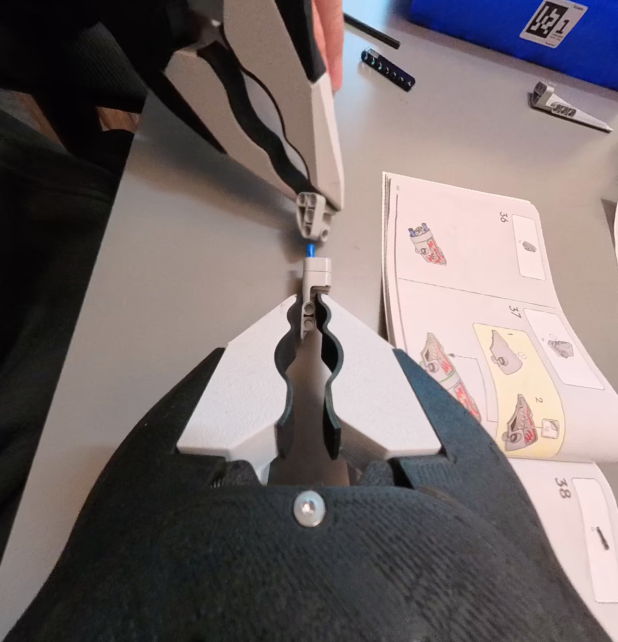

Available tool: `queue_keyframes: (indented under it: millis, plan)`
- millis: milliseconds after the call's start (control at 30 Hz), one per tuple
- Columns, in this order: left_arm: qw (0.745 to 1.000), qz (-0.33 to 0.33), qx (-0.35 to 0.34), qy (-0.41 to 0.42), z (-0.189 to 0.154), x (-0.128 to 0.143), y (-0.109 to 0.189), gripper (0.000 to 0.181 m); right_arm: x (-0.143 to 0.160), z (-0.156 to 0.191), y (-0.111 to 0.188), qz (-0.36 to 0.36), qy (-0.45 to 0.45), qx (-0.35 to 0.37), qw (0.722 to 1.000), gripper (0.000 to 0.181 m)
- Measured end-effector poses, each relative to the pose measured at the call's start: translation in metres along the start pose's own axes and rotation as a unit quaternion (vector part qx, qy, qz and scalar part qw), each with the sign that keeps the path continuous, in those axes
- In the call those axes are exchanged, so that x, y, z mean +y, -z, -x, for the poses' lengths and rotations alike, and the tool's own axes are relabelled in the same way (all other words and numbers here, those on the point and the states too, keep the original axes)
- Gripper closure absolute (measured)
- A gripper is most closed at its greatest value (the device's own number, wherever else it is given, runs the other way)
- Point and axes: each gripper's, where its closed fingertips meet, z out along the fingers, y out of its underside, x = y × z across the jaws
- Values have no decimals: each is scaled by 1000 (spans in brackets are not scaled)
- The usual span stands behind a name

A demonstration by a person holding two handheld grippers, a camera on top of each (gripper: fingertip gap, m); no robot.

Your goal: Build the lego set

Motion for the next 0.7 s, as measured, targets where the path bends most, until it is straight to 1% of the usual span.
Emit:
queue_keyframes:
  millis: [33, 167, 200, 267, 333, 367, 433, 533, 700]
  plan:
    - [1000, 28, 2, -12, 1, 6, 0, 175, -2, 1, 1, -5, 1, 2, 1000, 177]
    - [985, 159, 36, -64, -1, 34, 2, 176, -17, 7, 2, -42, 7, 23, 999, 176]
    - [981, 172, 39, -79, 0, 35, 1, 176, -19, 6, 1, -42, 15, 40, 998, 176]
    - [979, 176, 49, -96, 0, 30, 0, 176, -18, 5, -4, -25, 38, 63, 997, 176]
    - [979, 165, 61, -102, 0, 22, -2, 176, -18, 6, -7, -21, 50, 67, 996, 176]
    - [981, 153, 68, -102, -1, 17, -3, 176, -19, 8, -9, -21, 46, 56, 997, 176]
    - [983, 129, 83, -100, -2, 9, -3, 177, -16, 6, -10, -12, 43, 60, 997, 176]
    - [985, 96, 99, -99, -3, 5, -2, 177, -8, 4, -9, 6, 37, 60, 998, 177]
    - [987, 34, 137, -82, -7, -4, 2, 176, -7, 3, -9, 6, 34, 56, 998, 176]
